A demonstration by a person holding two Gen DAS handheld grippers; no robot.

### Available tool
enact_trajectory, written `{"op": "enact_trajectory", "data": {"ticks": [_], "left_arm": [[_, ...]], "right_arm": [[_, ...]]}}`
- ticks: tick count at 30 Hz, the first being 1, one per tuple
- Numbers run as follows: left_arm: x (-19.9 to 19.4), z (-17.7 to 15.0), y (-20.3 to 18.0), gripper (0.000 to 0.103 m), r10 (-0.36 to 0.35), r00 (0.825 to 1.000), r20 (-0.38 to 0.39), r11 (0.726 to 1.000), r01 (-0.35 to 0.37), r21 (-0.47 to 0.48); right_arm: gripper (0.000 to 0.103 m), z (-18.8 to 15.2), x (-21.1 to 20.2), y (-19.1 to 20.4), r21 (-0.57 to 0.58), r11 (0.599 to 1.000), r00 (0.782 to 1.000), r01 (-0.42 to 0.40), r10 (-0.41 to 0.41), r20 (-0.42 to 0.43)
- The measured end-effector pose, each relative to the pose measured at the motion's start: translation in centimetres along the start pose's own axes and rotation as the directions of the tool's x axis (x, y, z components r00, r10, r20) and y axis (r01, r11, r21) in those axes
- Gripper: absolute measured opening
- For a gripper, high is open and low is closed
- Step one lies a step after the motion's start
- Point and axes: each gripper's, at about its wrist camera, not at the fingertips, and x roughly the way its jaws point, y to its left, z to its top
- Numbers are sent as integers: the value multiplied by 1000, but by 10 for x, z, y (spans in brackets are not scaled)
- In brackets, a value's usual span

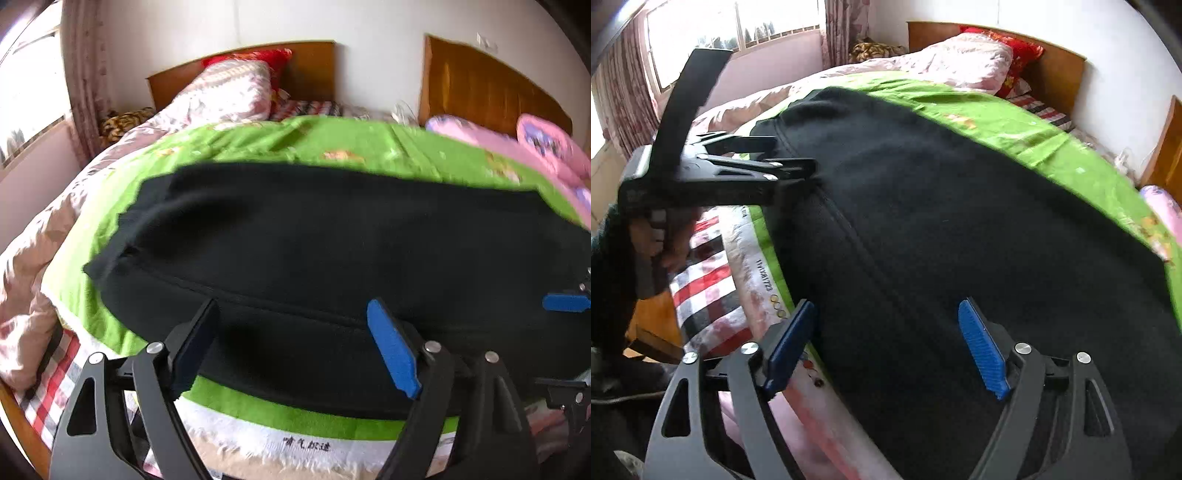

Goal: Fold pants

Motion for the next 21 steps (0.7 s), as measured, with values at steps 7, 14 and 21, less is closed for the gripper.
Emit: {"op": "enact_trajectory", "data": {"ticks": [7, 14, 21], "left_arm": [[35, 61, 37, 95, -101, 993, -67, 987, 92, -133], [113, 103, 100, 94, -247, 959, -139, 925, 191, -329], [18, 87, 21, 95, -201, 979, 39, 956, 205, -208]], "right_arm": [[93, -19, 6, -4, 33, 998, 998, -47, 48, -27], [96, -19, 12, 10, -37, 999, 999, 14, -16, -40], [95, -24, -29, -7, 59, 998, 997, 7, -11, 79]]}}
